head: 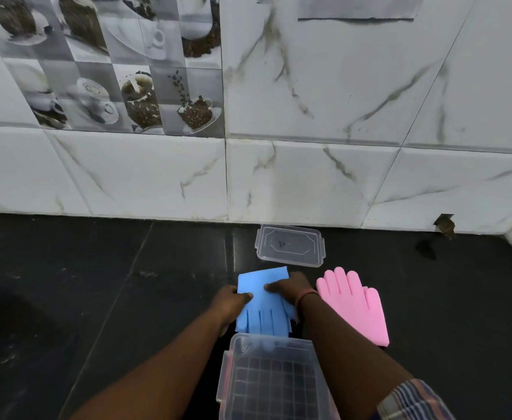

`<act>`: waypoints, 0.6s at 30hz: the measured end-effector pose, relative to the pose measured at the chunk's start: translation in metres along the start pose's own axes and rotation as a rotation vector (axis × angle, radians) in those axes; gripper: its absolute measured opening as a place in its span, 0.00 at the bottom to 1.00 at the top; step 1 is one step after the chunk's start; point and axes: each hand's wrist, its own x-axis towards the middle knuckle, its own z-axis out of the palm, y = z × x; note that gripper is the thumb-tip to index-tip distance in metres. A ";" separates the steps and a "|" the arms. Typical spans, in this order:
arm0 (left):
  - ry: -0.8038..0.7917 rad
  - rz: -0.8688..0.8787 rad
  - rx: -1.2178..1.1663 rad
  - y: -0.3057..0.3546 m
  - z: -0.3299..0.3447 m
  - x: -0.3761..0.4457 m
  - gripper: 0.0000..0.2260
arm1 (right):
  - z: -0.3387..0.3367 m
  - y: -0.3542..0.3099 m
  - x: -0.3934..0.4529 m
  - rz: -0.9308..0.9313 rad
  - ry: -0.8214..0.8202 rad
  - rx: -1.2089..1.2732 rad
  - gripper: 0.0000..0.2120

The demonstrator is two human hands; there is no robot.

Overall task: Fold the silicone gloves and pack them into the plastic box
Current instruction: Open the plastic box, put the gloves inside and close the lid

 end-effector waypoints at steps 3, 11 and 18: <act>-0.042 -0.010 -0.104 0.002 -0.003 0.002 0.13 | -0.002 -0.008 -0.009 -0.177 -0.091 0.064 0.17; -0.250 0.222 -0.407 0.037 -0.028 -0.016 0.26 | -0.033 -0.042 -0.051 -0.549 -0.187 0.372 0.20; -0.465 0.179 -0.346 0.054 -0.041 -0.047 0.26 | -0.041 -0.028 -0.076 -0.240 -0.612 0.612 0.27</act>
